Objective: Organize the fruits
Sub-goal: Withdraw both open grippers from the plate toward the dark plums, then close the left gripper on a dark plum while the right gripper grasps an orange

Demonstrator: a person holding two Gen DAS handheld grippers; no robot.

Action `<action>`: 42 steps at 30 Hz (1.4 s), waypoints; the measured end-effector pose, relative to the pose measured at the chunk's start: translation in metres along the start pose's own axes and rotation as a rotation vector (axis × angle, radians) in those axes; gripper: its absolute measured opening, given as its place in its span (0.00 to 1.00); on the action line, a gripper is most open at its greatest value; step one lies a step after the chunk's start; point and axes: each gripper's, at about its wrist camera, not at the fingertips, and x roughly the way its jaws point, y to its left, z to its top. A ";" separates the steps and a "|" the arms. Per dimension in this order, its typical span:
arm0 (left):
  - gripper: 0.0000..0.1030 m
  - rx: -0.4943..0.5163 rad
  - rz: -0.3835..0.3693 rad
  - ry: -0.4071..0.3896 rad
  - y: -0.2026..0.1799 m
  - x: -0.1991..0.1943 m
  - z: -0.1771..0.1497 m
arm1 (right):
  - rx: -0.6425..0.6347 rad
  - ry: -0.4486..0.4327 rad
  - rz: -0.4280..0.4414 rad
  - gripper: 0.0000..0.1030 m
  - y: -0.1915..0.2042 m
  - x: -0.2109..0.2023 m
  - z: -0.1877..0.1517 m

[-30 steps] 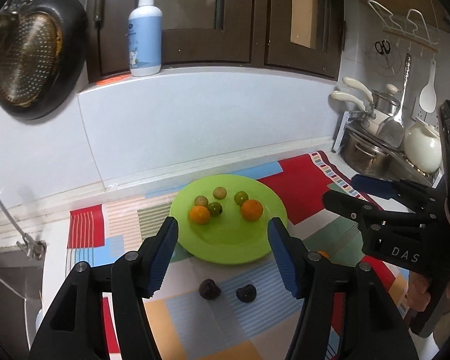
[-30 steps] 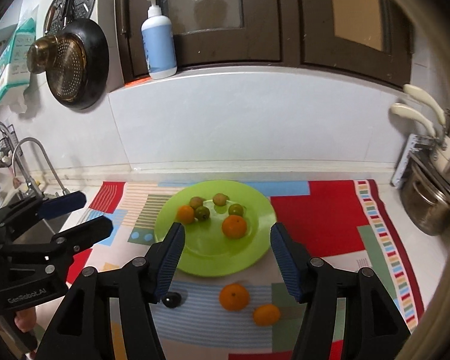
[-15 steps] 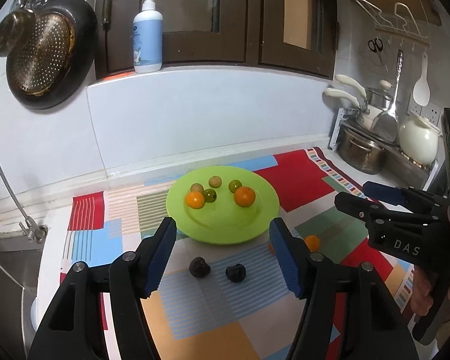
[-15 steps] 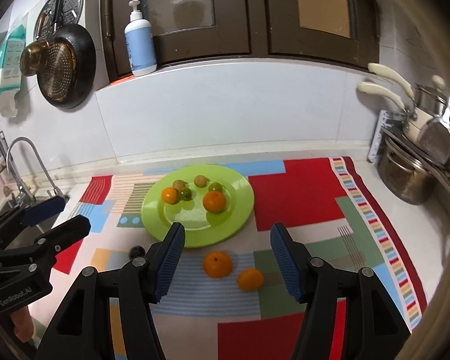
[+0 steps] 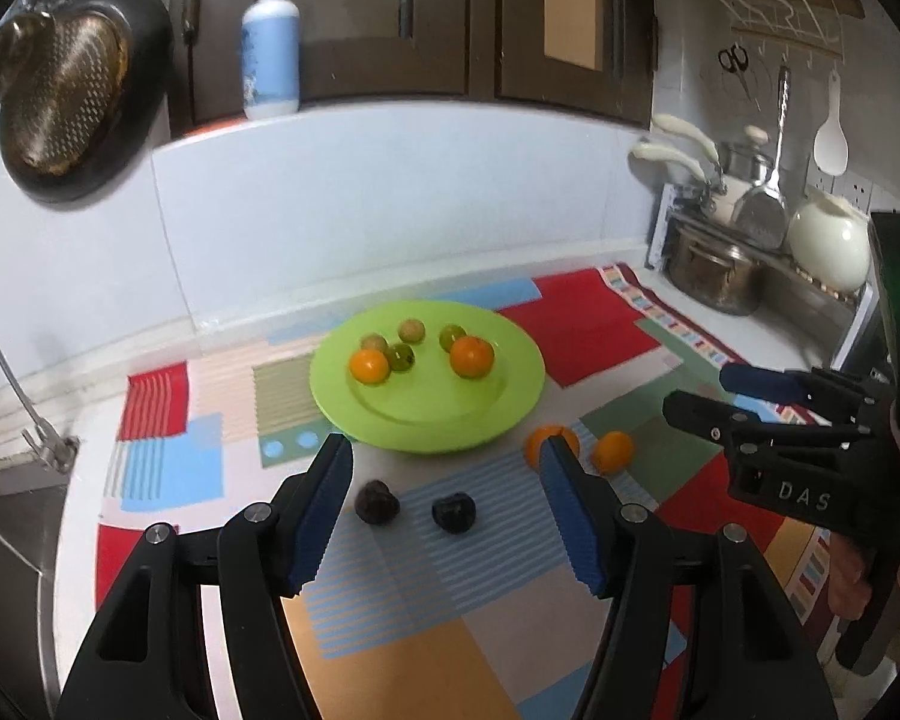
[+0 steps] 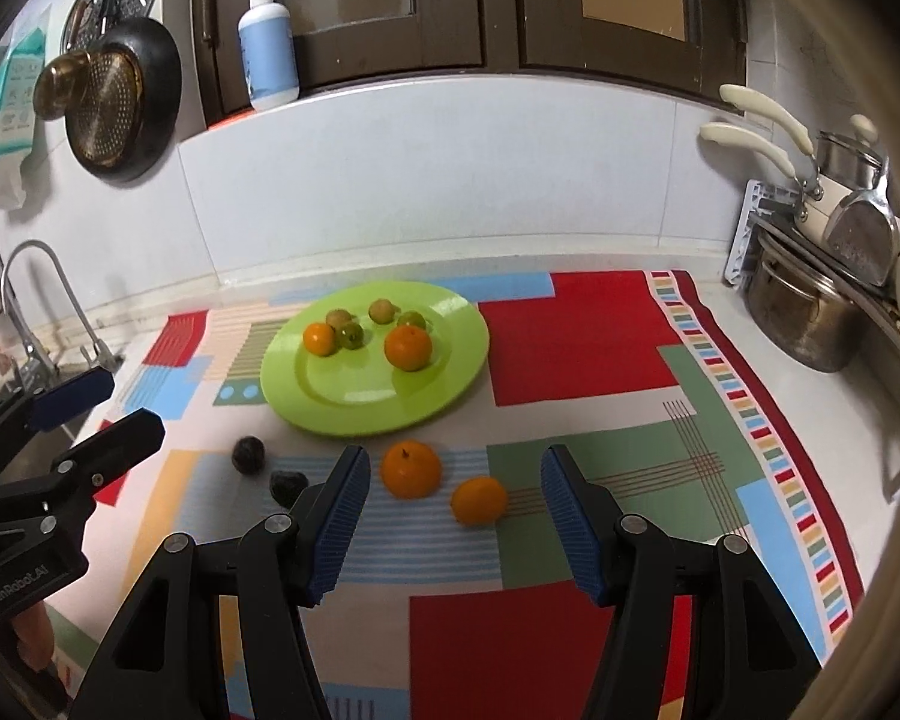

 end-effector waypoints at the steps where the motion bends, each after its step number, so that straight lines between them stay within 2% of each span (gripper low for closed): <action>1: 0.62 0.000 -0.002 0.007 0.000 0.003 -0.002 | -0.004 0.004 -0.002 0.58 -0.001 0.002 -0.001; 7: 0.62 0.010 -0.004 0.044 -0.004 0.019 -0.011 | -0.016 0.048 0.018 0.58 -0.004 0.017 -0.011; 18: 0.62 0.022 -0.025 0.171 -0.011 0.060 -0.031 | -0.021 0.139 0.049 0.58 -0.013 0.052 -0.027; 26: 0.61 -0.008 -0.042 0.234 -0.007 0.085 -0.036 | -0.023 0.207 0.064 0.57 -0.016 0.076 -0.033; 28: 0.58 -0.013 -0.043 0.245 -0.006 0.091 -0.036 | -0.015 0.222 0.073 0.53 -0.018 0.082 -0.033; 33: 0.53 -0.038 -0.048 0.273 -0.004 0.105 -0.033 | -0.006 0.246 0.085 0.53 -0.020 0.093 -0.034; 42: 0.41 -0.036 -0.046 0.311 -0.005 0.123 -0.032 | 0.012 0.274 0.097 0.44 -0.025 0.109 -0.033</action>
